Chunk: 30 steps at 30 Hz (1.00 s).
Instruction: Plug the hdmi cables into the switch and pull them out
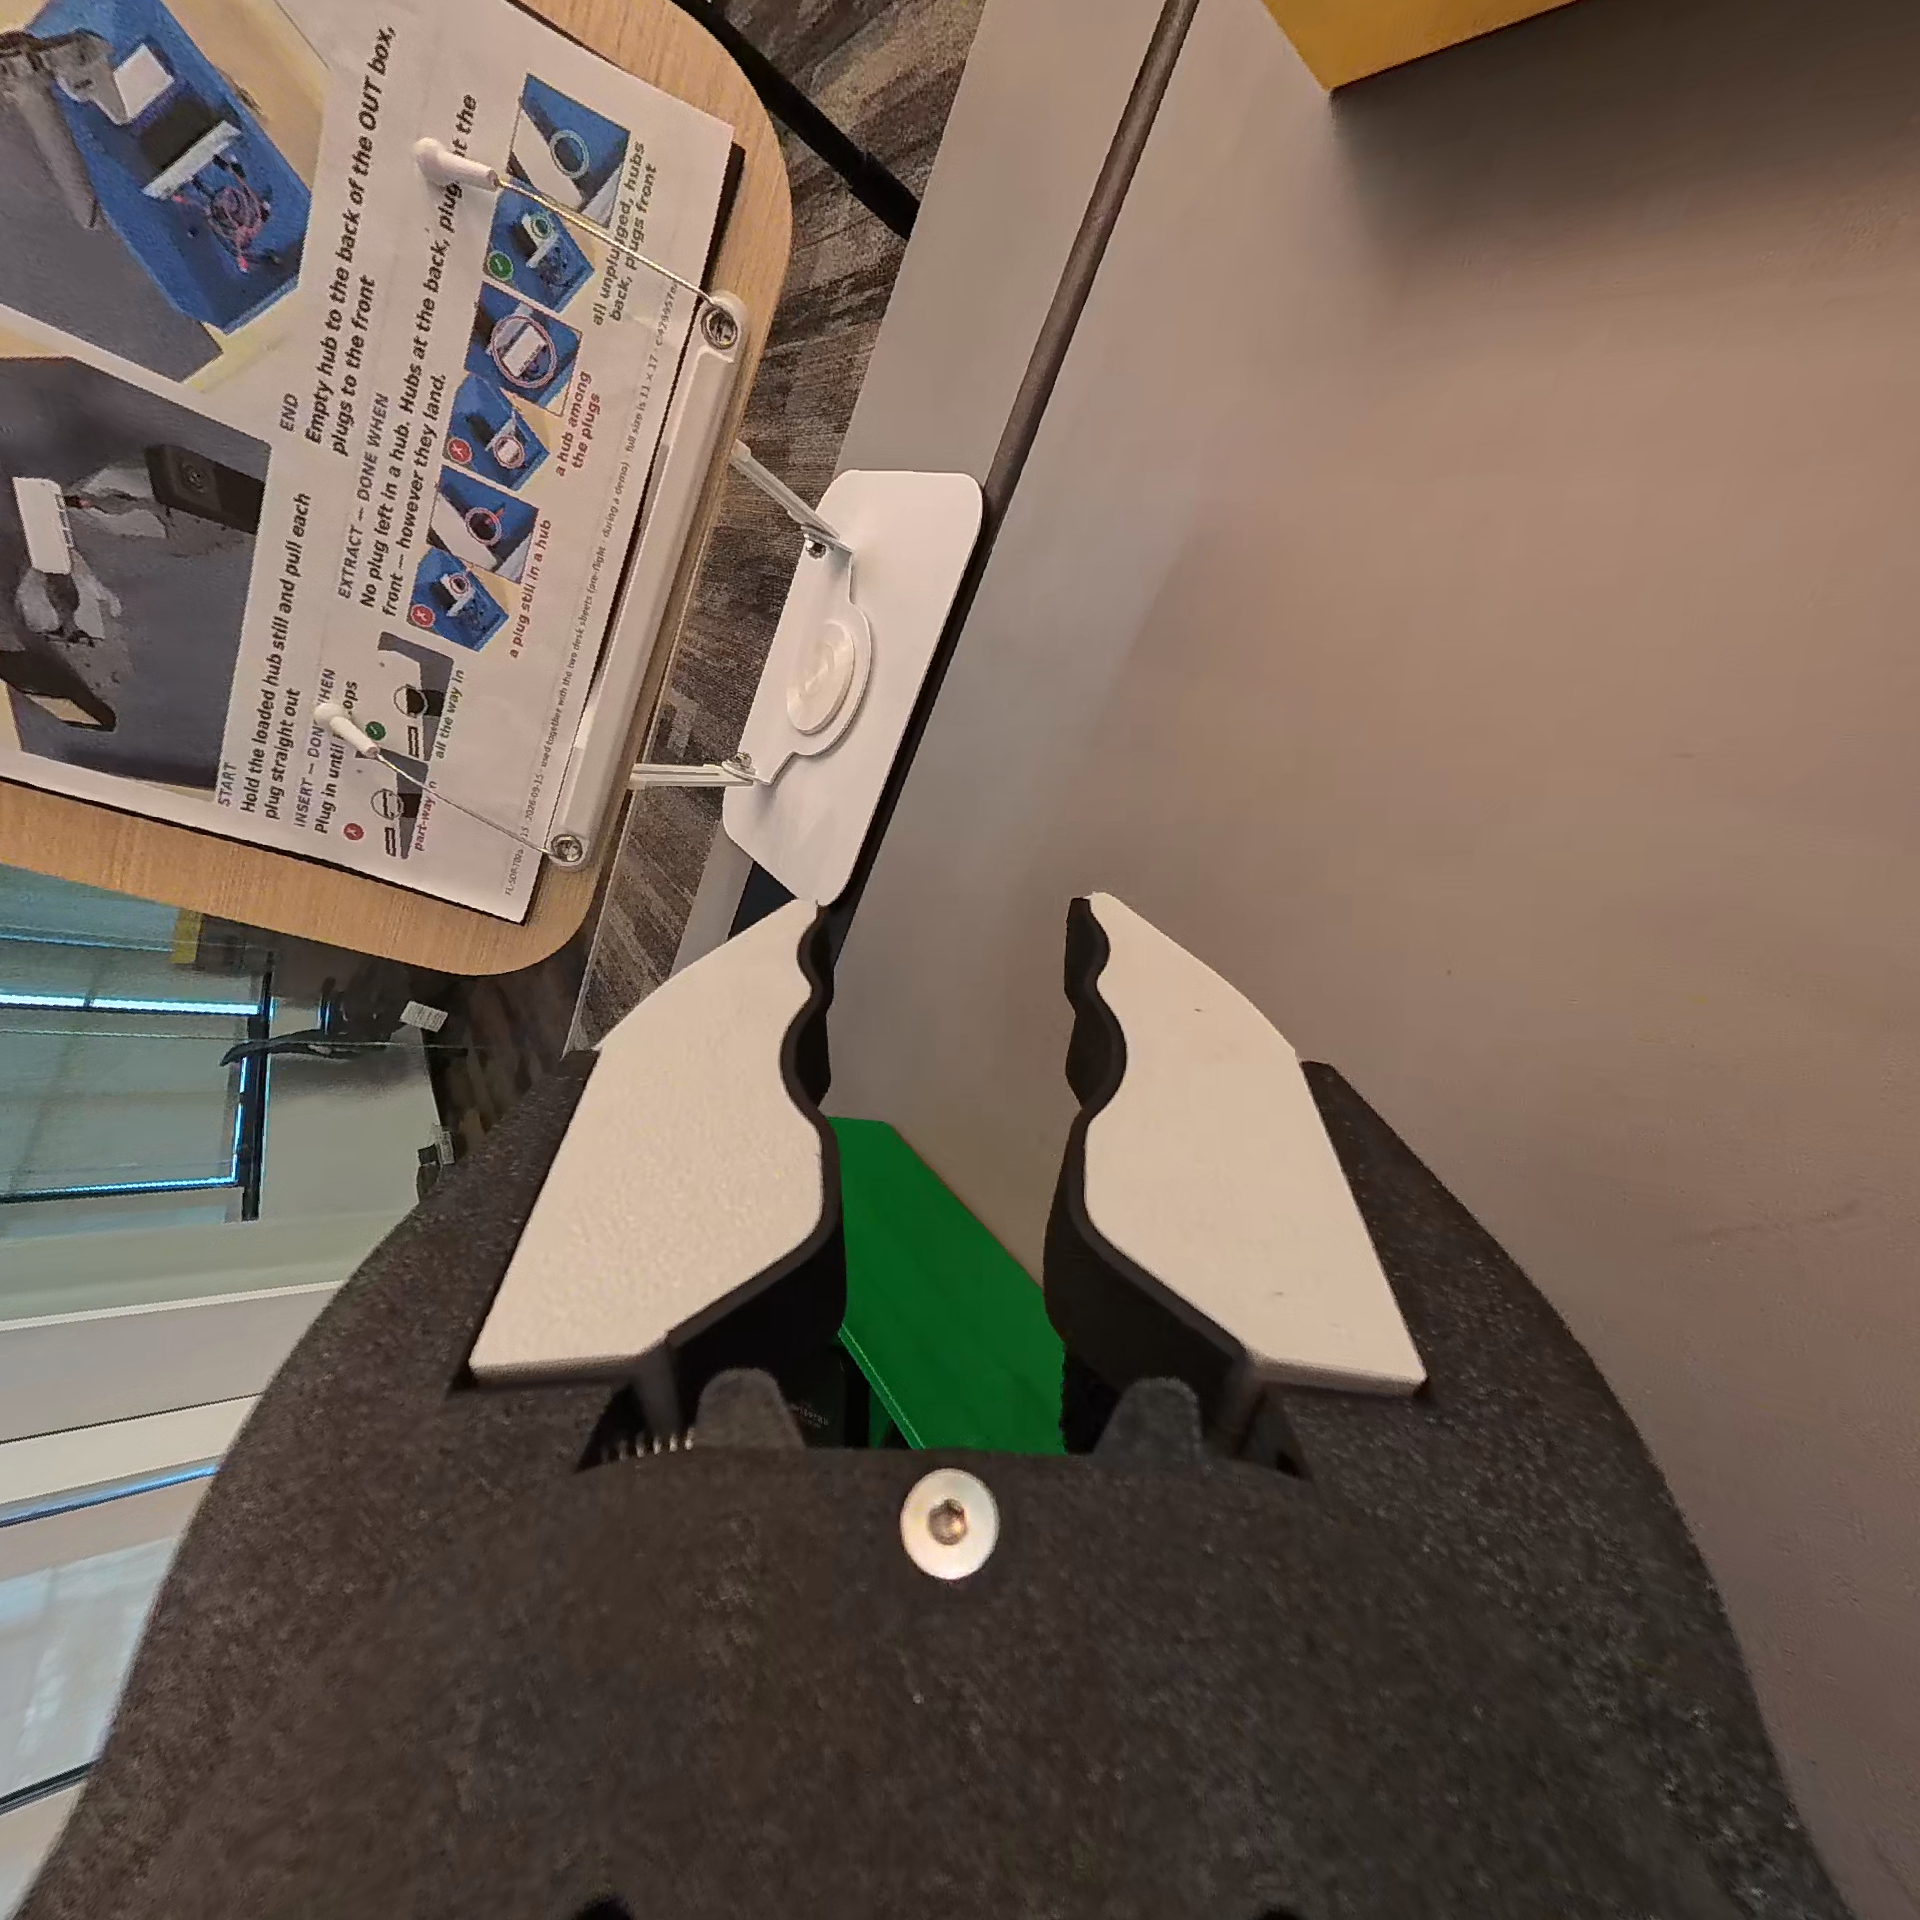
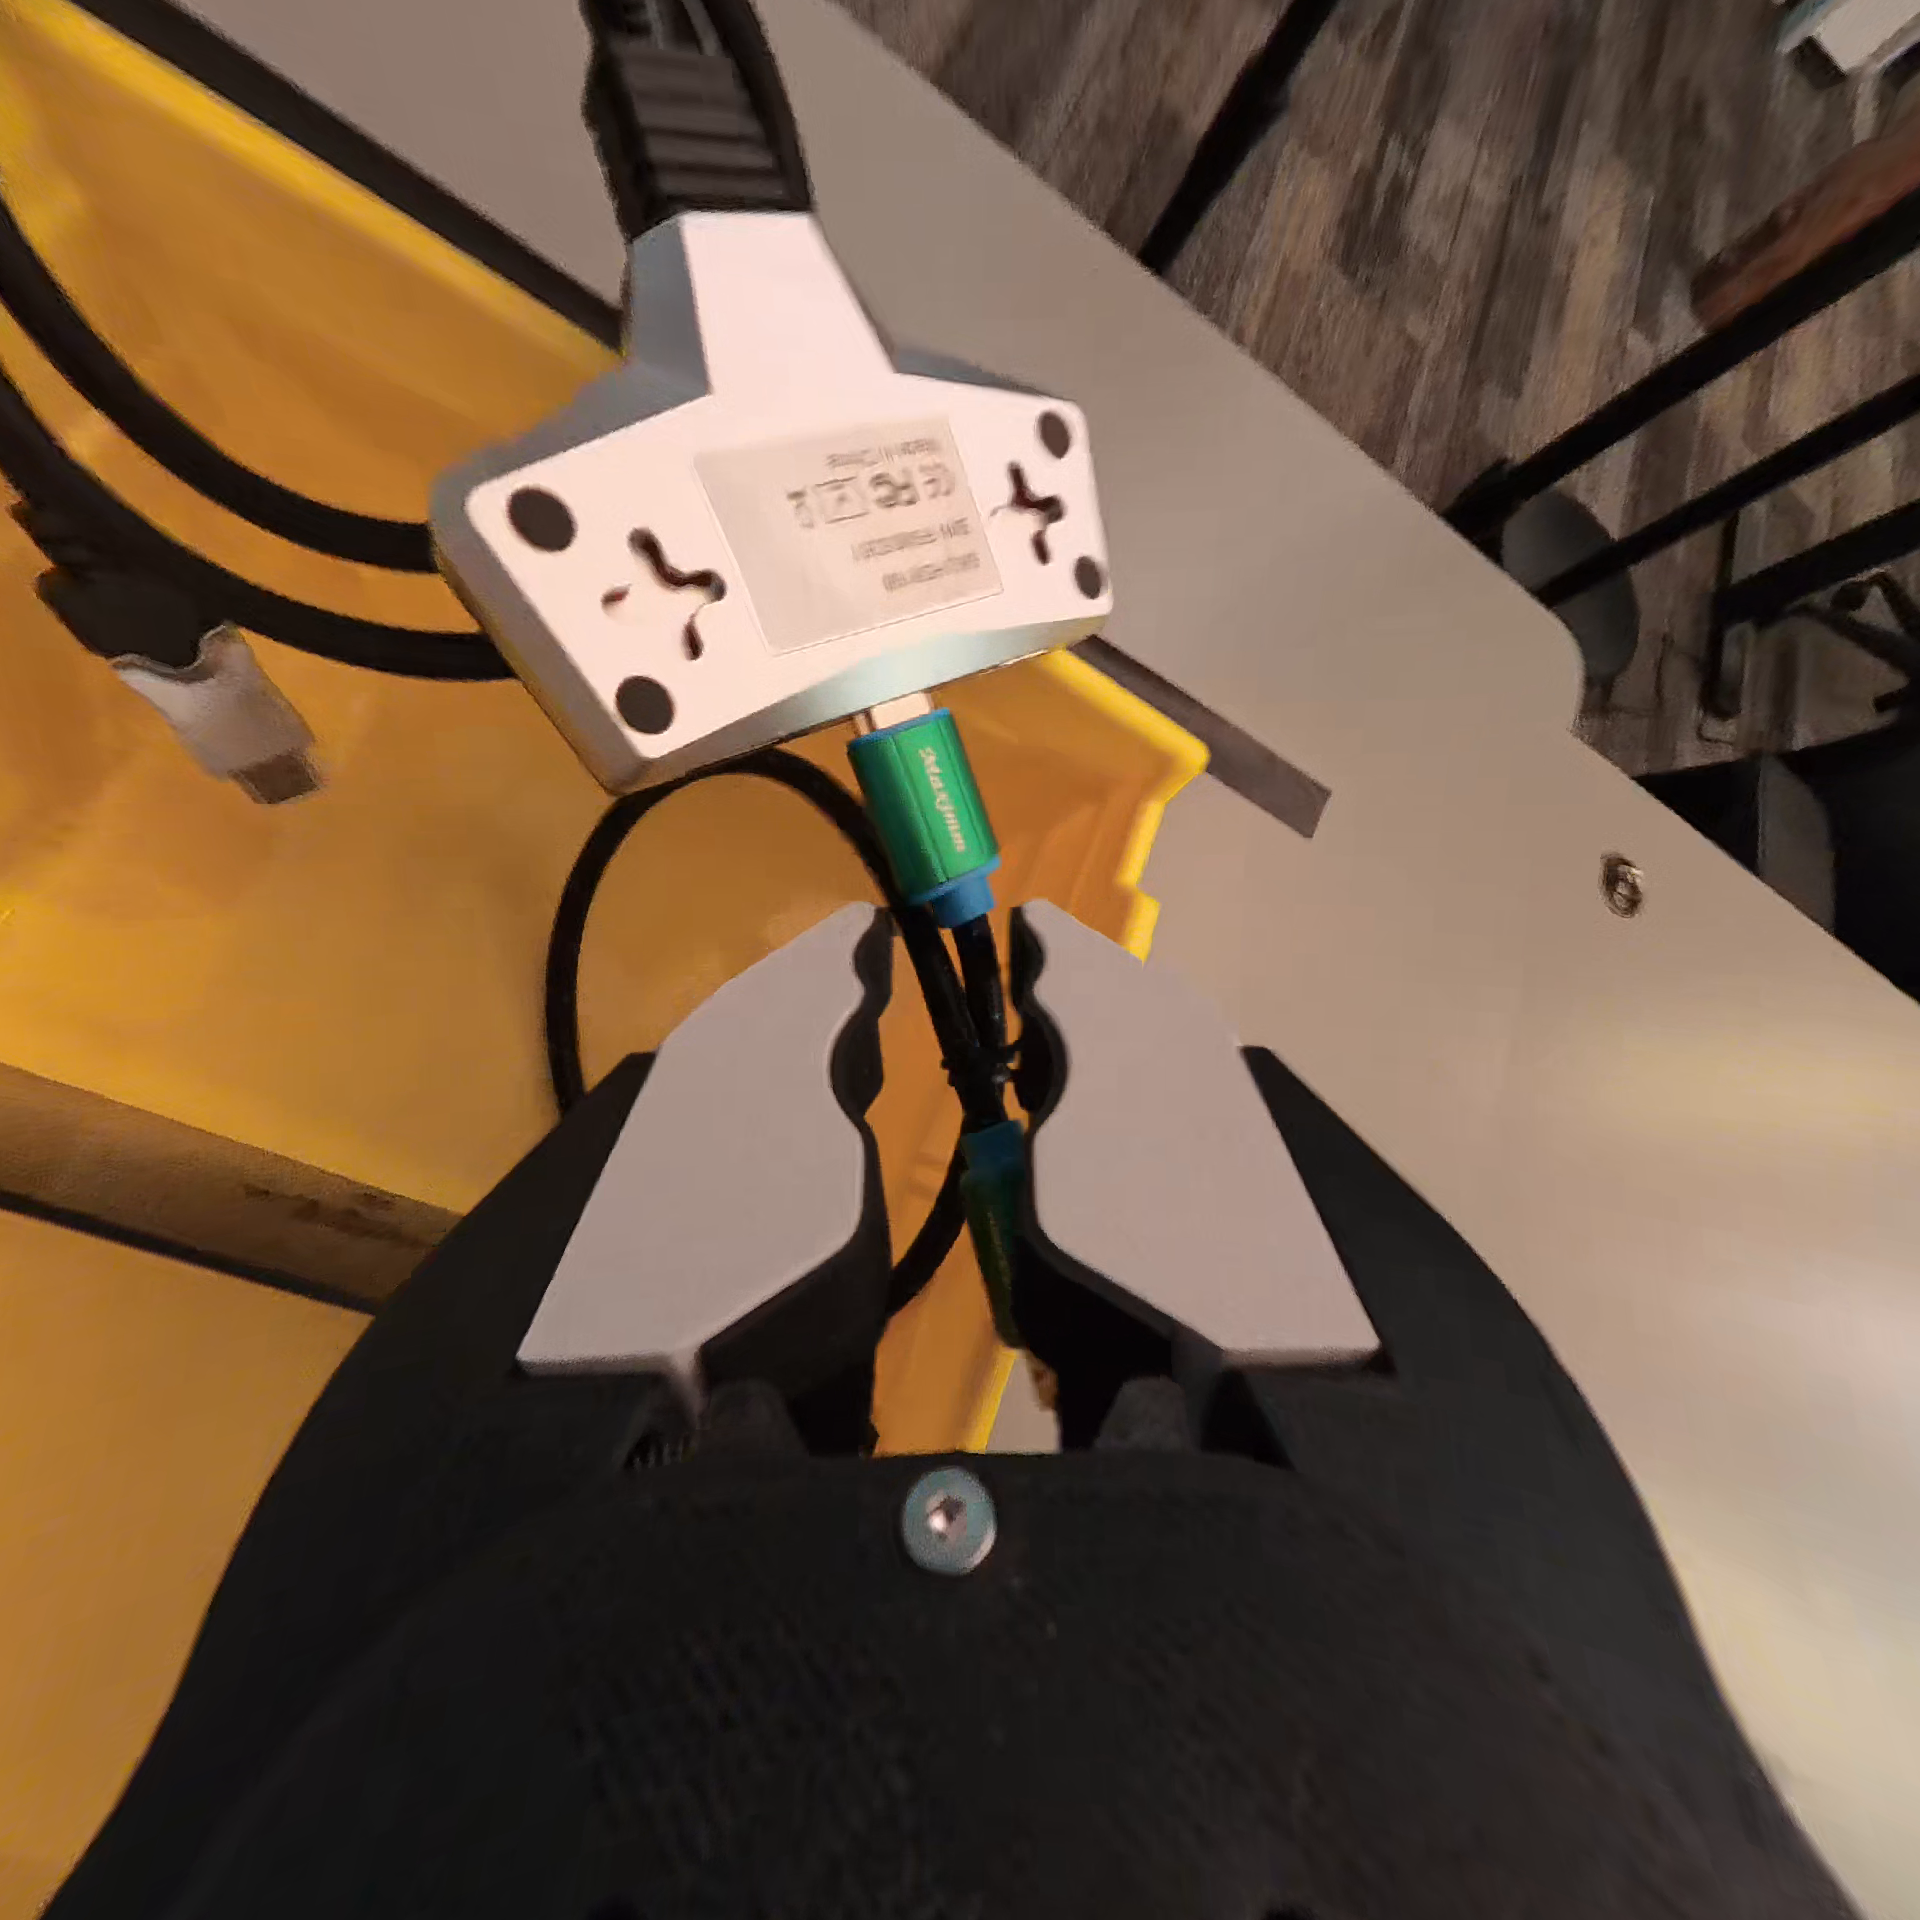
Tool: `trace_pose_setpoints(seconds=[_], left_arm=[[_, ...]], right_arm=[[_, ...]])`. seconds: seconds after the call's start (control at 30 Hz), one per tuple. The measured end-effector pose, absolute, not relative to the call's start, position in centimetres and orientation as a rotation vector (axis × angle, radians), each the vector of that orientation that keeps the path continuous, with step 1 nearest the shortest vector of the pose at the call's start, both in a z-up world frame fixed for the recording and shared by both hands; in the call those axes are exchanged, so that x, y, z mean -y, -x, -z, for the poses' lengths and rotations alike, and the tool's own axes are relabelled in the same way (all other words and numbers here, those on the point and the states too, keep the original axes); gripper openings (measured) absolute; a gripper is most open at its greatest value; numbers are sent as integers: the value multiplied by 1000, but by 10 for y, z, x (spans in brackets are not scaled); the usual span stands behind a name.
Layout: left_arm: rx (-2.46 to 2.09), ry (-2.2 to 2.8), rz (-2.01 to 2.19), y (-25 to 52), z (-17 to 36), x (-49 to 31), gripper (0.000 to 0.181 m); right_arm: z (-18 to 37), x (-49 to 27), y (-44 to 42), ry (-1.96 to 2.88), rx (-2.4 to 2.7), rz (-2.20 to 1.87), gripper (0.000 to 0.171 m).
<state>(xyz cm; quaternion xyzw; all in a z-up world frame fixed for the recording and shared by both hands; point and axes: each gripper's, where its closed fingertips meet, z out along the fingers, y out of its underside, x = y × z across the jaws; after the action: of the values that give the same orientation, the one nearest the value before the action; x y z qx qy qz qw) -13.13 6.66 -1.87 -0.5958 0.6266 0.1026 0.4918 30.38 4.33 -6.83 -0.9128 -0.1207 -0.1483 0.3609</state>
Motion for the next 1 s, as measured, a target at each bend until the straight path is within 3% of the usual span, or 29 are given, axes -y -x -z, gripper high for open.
trace_pose_setpoints(seconds=[0.47, 1.0], left_arm=[[-1517, 1448, -225, 128, 22, -67, 42], [-1464, 1416, -220, 131, 7, -68, 42]], right_arm=[[66, -34, -290, 2215, 534, 328, 16], [2, -16, -262, 1758, 793, 571, 15]])
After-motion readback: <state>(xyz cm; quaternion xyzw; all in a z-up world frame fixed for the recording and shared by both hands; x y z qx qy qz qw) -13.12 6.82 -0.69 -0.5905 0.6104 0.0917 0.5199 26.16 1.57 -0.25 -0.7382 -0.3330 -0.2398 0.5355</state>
